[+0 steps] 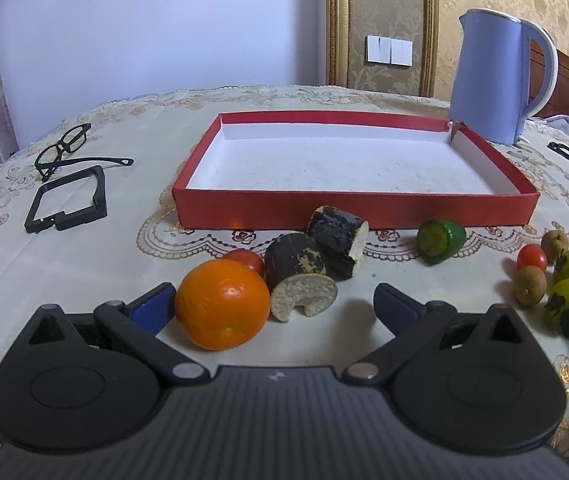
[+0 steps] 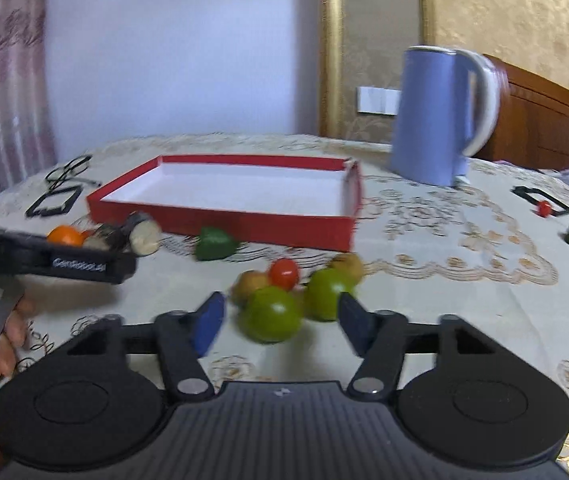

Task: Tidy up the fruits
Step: 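Reach the right gripper toward the large green tomato, then grasp the green tomato with the right gripper and drop it in the tray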

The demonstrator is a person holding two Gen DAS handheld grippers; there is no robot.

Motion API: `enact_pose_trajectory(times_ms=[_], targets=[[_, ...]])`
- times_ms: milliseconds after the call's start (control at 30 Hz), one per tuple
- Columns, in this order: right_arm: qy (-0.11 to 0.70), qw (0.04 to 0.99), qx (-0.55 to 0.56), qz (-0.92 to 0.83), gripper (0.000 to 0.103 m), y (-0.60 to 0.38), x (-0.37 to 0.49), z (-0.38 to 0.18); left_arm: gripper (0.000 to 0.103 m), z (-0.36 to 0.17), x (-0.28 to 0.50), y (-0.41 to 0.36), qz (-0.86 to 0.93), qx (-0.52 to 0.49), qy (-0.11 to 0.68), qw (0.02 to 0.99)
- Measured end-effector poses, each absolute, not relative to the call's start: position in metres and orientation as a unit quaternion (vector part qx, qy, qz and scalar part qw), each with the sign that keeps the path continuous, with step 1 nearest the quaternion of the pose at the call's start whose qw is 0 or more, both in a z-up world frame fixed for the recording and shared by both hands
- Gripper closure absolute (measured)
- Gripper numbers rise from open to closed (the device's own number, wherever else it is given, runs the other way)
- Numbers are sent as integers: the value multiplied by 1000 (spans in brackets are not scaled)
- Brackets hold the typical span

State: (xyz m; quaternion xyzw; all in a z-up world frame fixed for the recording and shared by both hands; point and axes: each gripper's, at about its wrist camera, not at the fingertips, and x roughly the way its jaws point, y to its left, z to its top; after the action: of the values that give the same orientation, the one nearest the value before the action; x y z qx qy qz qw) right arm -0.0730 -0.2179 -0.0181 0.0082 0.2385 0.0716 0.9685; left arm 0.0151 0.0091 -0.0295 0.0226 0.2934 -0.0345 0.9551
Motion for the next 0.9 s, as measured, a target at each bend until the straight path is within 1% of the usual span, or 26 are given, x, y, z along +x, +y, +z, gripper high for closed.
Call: enact_pose_trajectory(times_ms=[67, 133, 167, 233, 267, 467, 633, 733, 900], targets=[[255, 964, 8, 74, 49, -212, -65, -21, 0, -30, 15, 9, -36, 21, 295, 955], [262, 962, 9, 74, 50, -210, -59, -24, 0, -29, 16, 10, -35, 18, 296, 954], [267, 961, 12, 74, 52, -209, -57, -25, 0, -29, 16, 10, -35, 17, 297, 954], [271, 960, 12, 64, 64, -208, -54, -27, 0, -30, 17, 10, -39, 17, 299, 953], [271, 961, 6, 59, 69, -207, -53, -29, 0, -29, 16, 10, -37, 16, 299, 954], [264, 962, 2, 64, 69, -210, -58, -25, 0, -31, 18, 12, -36, 12, 304, 952], [214, 975, -12, 63, 69, -216, -50, 4, 0, -31, 19, 12, -36, 11, 303, 952], [199, 978, -22, 57, 69, -219, -19, 16, 0, -31, 18, 12, -35, 11, 302, 953], [231, 971, -23, 50, 69, -220, 54, 12, 0, -31, 19, 14, -35, 4, 304, 952]])
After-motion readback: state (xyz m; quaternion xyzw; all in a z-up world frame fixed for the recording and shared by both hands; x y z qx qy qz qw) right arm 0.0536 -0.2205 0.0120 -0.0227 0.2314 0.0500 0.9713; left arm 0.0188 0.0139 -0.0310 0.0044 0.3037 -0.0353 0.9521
